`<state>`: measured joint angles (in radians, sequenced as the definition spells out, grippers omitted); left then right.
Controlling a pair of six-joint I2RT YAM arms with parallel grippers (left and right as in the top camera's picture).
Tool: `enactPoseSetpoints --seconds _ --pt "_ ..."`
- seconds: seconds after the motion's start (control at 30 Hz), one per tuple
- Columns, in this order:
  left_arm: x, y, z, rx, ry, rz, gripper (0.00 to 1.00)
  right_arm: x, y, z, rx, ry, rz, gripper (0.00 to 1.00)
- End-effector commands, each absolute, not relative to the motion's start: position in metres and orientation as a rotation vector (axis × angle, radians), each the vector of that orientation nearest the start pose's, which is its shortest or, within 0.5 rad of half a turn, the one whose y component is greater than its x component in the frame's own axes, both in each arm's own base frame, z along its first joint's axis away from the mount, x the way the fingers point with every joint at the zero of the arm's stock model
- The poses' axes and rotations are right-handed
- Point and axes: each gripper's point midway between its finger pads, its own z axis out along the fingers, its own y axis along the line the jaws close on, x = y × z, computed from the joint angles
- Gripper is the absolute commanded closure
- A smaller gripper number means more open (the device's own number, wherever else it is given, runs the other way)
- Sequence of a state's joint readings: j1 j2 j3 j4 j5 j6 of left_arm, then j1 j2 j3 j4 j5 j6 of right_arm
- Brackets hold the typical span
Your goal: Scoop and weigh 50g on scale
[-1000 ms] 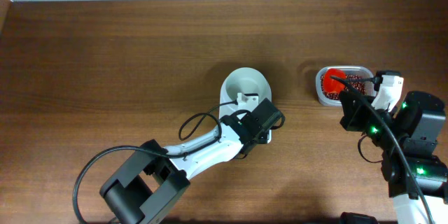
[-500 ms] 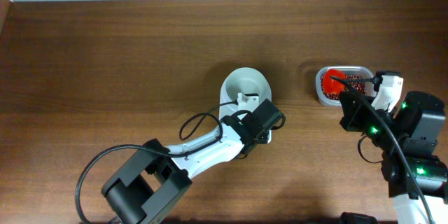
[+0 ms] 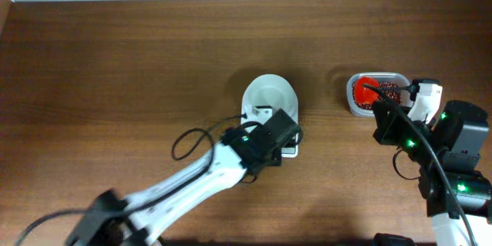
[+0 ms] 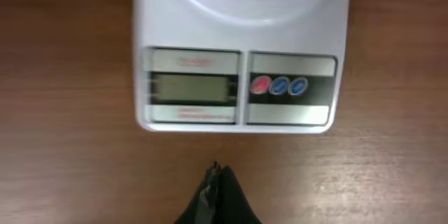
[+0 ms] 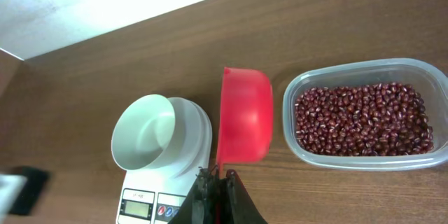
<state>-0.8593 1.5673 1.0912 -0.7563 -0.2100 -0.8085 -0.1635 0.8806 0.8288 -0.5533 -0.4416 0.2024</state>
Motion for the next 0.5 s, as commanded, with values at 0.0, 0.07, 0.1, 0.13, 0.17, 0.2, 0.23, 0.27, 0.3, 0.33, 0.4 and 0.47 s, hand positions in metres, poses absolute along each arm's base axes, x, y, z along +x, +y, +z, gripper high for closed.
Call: enactPoseSetpoints --seconds 0.0,0.07,0.1,0.13,0.17,0.2,0.23,0.27,0.3,0.33,0.4,0.47 --pt "0.269 -0.2 0.156 -0.09 2.542 -0.118 1.0 0.3 0.026 0.244 0.124 2.115 0.49 0.96" --pt "0.271 -0.193 0.176 -0.119 2.475 -0.132 1.0 0.302 0.025 0.248 0.118 2.099 0.487 0.96" --pt "0.271 -0.191 0.182 -0.125 2.459 -0.147 0.91 0.303 0.025 0.247 0.119 2.1 0.487 0.96" --pt "0.27 -0.191 0.183 -0.125 2.457 -0.149 0.89 0.304 0.025 0.246 0.124 2.104 0.49 0.96" --pt "0.27 -0.191 0.183 -0.125 2.458 -0.148 0.92 0.305 0.024 0.244 0.143 2.111 0.497 0.96" --pt "0.27 -0.191 0.183 -0.125 2.458 -0.148 0.93 0.306 0.024 0.242 0.146 2.116 0.498 0.96" --pt "0.27 -0.191 0.182 -0.125 2.458 -0.149 0.87 0.308 0.024 0.239 0.15 2.125 0.5 0.96" --pt "0.271 -0.191 0.183 -0.126 2.457 -0.15 0.74 0.31 0.024 0.236 0.153 2.134 0.502 0.96" --pt "0.271 -0.191 0.183 -0.126 2.457 -0.15 0.55 0.312 0.023 0.233 0.165 2.142 0.508 0.96" --pt "0.271 -0.191 0.183 -0.126 2.458 -0.15 0.55 0.313 0.024 0.232 0.165 2.145 0.513 0.96" --pt "0.27 -0.191 0.183 -0.125 2.458 -0.151 1.0 0.315 0.023 0.231 0.184 2.149 0.523 0.96" --pt "0.27 -0.192 0.182 -0.144 2.46 -0.16 1.0 0.315 0.023 0.231 0.184 2.148 0.524 0.96"
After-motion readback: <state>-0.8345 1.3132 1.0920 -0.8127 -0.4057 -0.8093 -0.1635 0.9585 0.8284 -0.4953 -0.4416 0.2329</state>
